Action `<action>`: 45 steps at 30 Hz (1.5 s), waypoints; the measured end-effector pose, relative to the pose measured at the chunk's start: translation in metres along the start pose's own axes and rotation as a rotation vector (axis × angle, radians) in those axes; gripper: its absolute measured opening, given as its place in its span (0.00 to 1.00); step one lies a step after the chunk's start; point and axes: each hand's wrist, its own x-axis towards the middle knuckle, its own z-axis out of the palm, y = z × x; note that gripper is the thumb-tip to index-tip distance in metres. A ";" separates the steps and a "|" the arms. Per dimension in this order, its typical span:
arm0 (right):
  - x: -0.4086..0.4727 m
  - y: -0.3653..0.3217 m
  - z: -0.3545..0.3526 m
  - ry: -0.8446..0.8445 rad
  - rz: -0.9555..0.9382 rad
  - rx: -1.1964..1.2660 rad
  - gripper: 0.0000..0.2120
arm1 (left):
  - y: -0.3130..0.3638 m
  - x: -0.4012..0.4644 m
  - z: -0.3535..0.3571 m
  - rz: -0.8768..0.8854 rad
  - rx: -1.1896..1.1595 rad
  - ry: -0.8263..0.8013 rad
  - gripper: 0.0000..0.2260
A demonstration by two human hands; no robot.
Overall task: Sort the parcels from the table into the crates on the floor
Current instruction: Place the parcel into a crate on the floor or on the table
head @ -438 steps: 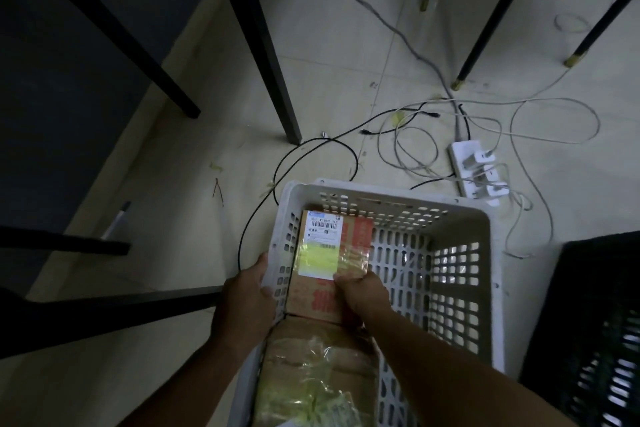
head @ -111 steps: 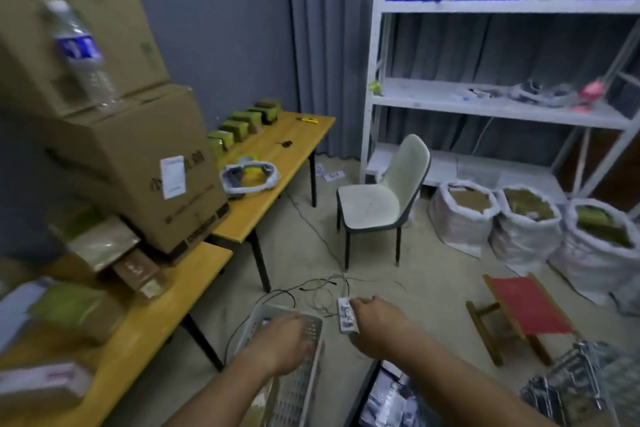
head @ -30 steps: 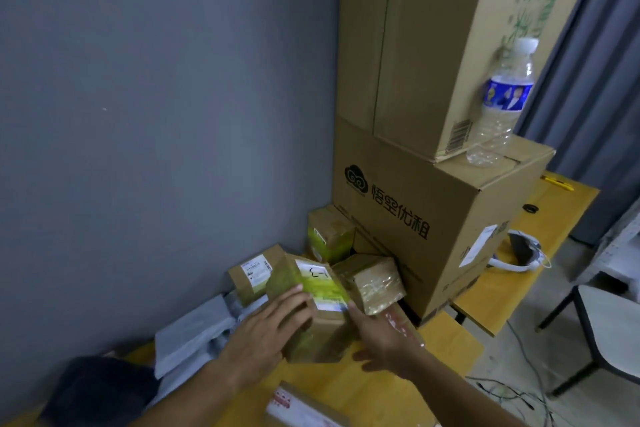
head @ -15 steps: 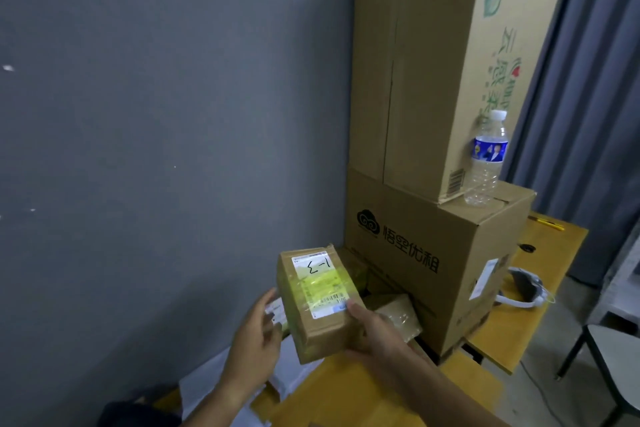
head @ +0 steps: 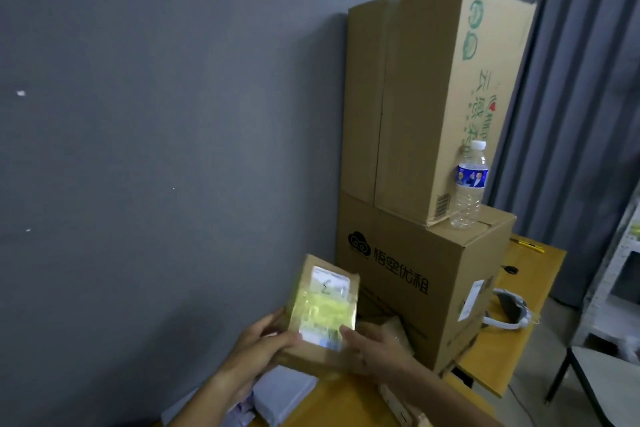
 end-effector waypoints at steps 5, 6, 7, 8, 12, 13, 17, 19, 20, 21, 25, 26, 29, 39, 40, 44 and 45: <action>0.000 -0.027 -0.039 0.088 -0.254 -0.376 0.54 | 0.032 0.007 -0.030 0.127 0.425 -0.168 0.26; 0.001 -0.033 -0.044 0.055 -0.304 -0.465 0.57 | 0.039 0.007 -0.032 0.142 0.509 -0.215 0.26; 0.001 -0.037 -0.046 -0.010 -0.317 -0.549 0.58 | 0.046 0.007 -0.033 0.152 0.574 -0.257 0.27; 0.000 -0.043 -0.046 -0.094 -0.315 -0.637 0.57 | 0.053 0.008 -0.033 0.162 0.625 -0.301 0.28; -0.006 -0.053 -0.031 -0.408 -0.239 -0.835 0.54 | 0.077 0.009 -0.027 0.222 0.757 -0.437 0.29; -0.008 -0.055 -0.027 -0.459 -0.244 -0.841 0.51 | 0.080 0.010 -0.028 0.219 0.763 -0.457 0.30; -0.015 -0.057 -0.019 -0.577 -0.205 -0.671 0.41 | 0.088 0.010 -0.034 0.257 0.764 -0.466 0.31; -0.013 -0.054 -0.016 -0.583 -0.199 -0.520 0.36 | 0.085 0.014 -0.040 0.282 0.698 -0.412 0.31; -0.010 -0.052 -0.015 -0.569 -0.196 -0.451 0.35 | 0.082 0.016 -0.043 0.293 0.641 -0.363 0.31; -0.007 -0.049 -0.014 -0.549 -0.178 -0.388 0.36 | 0.079 0.019 -0.046 0.302 0.584 -0.301 0.31; -0.005 -0.047 -0.010 -0.498 -0.133 -0.194 0.38 | 0.065 0.020 -0.051 0.291 0.382 -0.029 0.41; -0.003 -0.046 -0.008 -0.478 -0.144 -0.142 0.33 | 0.061 0.017 -0.051 0.287 0.321 0.018 0.45; -0.007 -0.047 0.000 -0.434 -0.162 0.076 0.19 | 0.043 0.010 -0.049 0.209 0.156 0.095 0.58; -0.014 -0.051 0.019 -0.232 -0.213 0.334 0.16 | 0.009 -0.012 -0.031 0.183 -0.061 -0.070 0.29; -0.013 -0.049 0.021 -0.221 -0.222 0.331 0.17 | 0.009 -0.012 -0.031 0.190 -0.072 -0.068 0.30; -0.020 -0.039 0.019 -0.178 -0.230 0.324 0.19 | 0.000 -0.008 -0.029 0.197 -0.101 -0.074 0.27; -0.023 -0.036 0.016 -0.171 -0.224 0.319 0.21 | -0.002 -0.007 -0.027 0.191 -0.127 -0.086 0.25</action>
